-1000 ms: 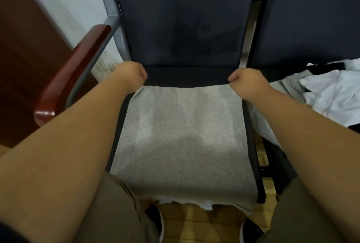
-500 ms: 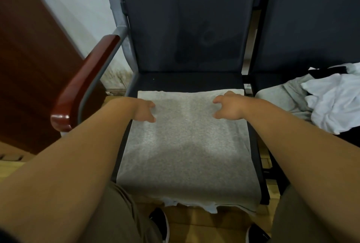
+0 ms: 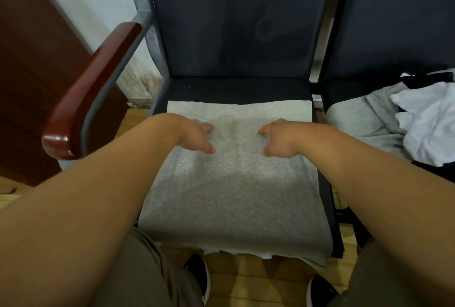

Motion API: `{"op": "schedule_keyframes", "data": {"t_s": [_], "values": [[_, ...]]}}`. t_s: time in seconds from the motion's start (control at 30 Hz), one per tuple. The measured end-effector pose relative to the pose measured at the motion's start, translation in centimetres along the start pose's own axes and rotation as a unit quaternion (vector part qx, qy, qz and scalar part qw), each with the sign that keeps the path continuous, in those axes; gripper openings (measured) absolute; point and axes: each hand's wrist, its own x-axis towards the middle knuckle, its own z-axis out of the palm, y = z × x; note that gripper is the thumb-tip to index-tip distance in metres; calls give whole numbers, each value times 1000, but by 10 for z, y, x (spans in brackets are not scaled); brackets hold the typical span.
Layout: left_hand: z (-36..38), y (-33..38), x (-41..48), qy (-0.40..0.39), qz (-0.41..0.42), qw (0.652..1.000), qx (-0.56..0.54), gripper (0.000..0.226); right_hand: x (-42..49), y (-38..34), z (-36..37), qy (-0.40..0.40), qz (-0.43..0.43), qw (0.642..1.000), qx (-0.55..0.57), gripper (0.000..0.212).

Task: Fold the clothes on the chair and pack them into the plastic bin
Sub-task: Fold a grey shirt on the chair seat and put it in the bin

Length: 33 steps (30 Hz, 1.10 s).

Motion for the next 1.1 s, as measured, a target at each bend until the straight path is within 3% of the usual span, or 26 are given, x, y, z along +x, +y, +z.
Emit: {"op": "schedule_keyframes", "data": {"t_s": [0.4,0.73,0.93,1.1], "values": [[-8,-32,33,69,11,995,-65,86,27,27,8,60,13,994,88,76],[-16,-30,36,114,0,991,-75,82,29,29,7,88,9,992,93,78],[-16,-26,12,89,-59,994,5,111,14,13,0,80,8,992,98,85],[-4,-26,-1,46,-43,998,17,124,8,-3,8,51,0,995,88,90]]}}
